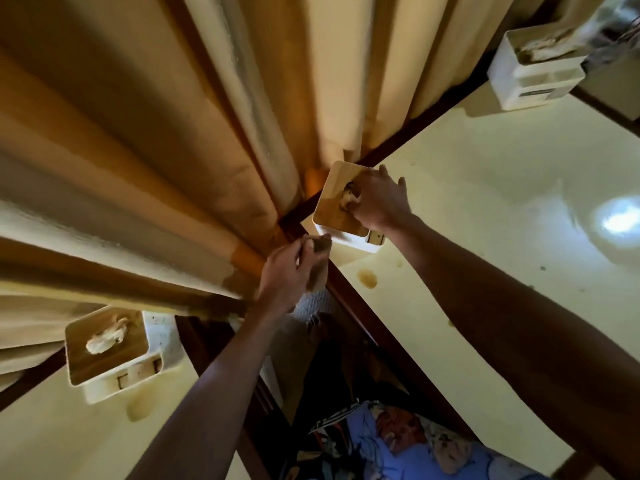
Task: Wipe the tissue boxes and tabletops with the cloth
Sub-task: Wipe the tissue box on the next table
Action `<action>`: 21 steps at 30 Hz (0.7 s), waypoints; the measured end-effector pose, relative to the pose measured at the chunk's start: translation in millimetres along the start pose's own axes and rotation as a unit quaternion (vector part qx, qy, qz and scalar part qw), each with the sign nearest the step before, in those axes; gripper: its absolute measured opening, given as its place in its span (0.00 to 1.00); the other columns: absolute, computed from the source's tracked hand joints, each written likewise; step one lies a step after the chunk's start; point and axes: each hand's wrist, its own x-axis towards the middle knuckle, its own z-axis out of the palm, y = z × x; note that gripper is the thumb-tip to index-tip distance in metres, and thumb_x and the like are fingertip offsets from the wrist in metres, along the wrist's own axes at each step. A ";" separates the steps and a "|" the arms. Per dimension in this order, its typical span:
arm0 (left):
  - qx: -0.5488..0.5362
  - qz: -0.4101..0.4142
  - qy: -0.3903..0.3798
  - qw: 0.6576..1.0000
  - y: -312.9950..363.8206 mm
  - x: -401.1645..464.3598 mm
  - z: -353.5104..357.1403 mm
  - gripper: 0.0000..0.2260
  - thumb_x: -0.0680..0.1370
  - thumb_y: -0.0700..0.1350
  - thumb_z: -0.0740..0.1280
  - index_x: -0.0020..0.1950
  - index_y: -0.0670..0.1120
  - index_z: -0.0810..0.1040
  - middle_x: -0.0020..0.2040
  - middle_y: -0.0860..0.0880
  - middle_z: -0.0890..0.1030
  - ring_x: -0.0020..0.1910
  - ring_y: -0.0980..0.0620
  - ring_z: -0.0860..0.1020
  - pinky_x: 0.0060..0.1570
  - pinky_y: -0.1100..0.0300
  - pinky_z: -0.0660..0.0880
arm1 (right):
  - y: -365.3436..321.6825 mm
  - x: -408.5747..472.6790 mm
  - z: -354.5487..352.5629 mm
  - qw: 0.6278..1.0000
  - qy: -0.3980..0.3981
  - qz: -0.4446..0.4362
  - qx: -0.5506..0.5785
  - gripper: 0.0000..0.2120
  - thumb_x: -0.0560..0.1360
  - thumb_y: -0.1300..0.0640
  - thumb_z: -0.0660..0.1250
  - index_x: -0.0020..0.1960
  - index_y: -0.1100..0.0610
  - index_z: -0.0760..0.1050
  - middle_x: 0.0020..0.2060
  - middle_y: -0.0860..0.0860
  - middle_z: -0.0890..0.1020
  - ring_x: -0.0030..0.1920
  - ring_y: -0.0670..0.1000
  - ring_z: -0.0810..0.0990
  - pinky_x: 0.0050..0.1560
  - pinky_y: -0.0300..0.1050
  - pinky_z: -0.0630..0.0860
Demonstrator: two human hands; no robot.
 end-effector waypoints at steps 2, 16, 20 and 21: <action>-0.055 -0.068 0.021 0.996 0.5 -9.8 -5.2 0.13 0.87 0.55 0.57 0.53 0.52 0.79 0.42 0.53 0.81 0.41 0.58 0.80 0.36 0.71 0.74 | -3.3 -6.5 9.4 0.999 0.043 -0.019 -0.006 0.12 0.77 0.48 0.68 0.58 0.51 0.81 0.66 0.52 0.80 0.73 0.58 0.71 0.73 0.71 0.64; -0.249 -0.075 0.097 0.961 60.9 25.5 -32.6 0.15 0.86 0.55 0.60 0.64 0.48 0.81 0.49 0.53 0.81 0.51 0.55 0.79 0.47 0.65 0.75 | 9.2 -44.3 3.8 0.979 0.100 -0.055 0.167 0.19 0.75 0.54 0.76 0.63 0.55 0.77 0.57 0.51 0.85 0.56 0.57 0.84 0.56 0.52 0.80; -0.155 0.006 0.080 0.985 85.2 42.4 -27.5 0.16 0.86 0.57 0.59 0.63 0.50 0.81 0.55 0.48 0.82 0.56 0.50 0.80 0.54 0.58 0.77 | 19.1 -53.2 -17.9 0.956 0.156 0.037 0.245 0.08 0.77 0.58 0.71 0.56 0.58 0.81 0.48 0.53 0.85 0.49 0.55 0.81 0.50 0.42 0.73; -0.140 0.027 0.083 0.986 93.2 45.2 -25.8 0.16 0.86 0.57 0.59 0.64 0.50 0.80 0.55 0.49 0.82 0.55 0.51 0.80 0.51 0.63 0.77 | 22.1 -56.2 -25.7 0.942 0.126 0.089 0.297 0.07 0.79 0.57 0.69 0.54 0.58 0.82 0.46 0.51 0.84 0.47 0.54 0.81 0.48 0.42 0.73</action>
